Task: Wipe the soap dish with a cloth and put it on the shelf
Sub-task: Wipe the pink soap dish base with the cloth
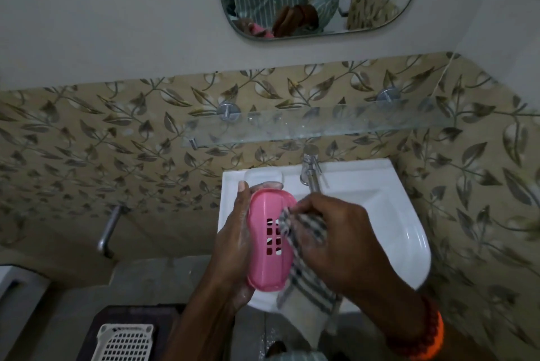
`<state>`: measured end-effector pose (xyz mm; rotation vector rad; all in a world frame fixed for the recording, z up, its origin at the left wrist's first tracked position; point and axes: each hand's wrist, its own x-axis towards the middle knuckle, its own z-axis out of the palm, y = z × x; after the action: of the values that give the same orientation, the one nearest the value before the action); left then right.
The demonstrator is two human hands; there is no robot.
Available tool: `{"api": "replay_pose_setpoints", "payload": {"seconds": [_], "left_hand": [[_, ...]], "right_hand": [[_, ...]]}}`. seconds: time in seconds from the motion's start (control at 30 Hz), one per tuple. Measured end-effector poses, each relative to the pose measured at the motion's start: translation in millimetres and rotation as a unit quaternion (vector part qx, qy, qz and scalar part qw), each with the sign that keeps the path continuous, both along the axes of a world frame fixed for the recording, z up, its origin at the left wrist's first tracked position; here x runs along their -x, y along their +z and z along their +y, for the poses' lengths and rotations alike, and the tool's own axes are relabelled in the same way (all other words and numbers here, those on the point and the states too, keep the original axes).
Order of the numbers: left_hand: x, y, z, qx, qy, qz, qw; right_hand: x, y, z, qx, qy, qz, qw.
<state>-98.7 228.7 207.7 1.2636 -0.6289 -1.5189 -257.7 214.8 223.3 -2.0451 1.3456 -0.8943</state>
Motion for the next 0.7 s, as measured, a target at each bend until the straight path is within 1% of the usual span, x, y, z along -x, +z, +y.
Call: {"api": "replay_pose_setpoints", "payload": {"seconds": [0.07, 0.1, 0.17, 0.27, 0.3, 0.37, 0.53, 0.6, 0.7], "left_hand": [[5.4, 2.1, 3.5, -0.002, -0.003, -0.007, 1.0], [6.4, 4.0, 4.5, 0.0, -0.002, -0.007, 1.0], [7.2, 5.9, 4.8, 0.004, -0.009, -0.016, 1.0], [9.4, 5.2, 8.9, -0.018, -0.02, -0.035, 0.999], [10.6, 6.3, 10.2, -0.024, -0.02, -0.038, 0.999], [11.5, 8.9, 10.1, -0.018, -0.014, -0.053, 0.998], [1.3, 14.8, 6.3, 0.04, 0.035, -0.064, 0.997], [0.2, 16.0, 6.7, 0.058, 0.052, -0.08, 0.994], [-1.7, 17.8, 4.0, 0.056, 0.072, -0.082, 0.992]], "right_hand": [[-2.3, 8.8, -14.7, 0.014, -0.038, -0.004, 0.999], [-4.1, 10.4, -17.4, 0.02, -0.04, -0.005, 0.999], [-8.3, 9.0, -16.1, 0.036, -0.016, 0.002, 0.999], [-16.2, 8.2, -13.0, 0.072, 0.059, 0.006, 0.996], [-19.7, 8.5, -11.8, 0.083, 0.067, 0.01, 0.994], [-24.1, 10.3, -12.8, 0.09, 0.041, 0.006, 0.995], [-26.5, 10.6, -18.7, 0.029, -0.042, -0.008, 0.999], [-24.0, 11.1, -17.6, 0.006, -0.053, 0.001, 0.999], [-18.6, 9.6, -6.7, -0.054, -0.054, 0.019, 0.997]]}}
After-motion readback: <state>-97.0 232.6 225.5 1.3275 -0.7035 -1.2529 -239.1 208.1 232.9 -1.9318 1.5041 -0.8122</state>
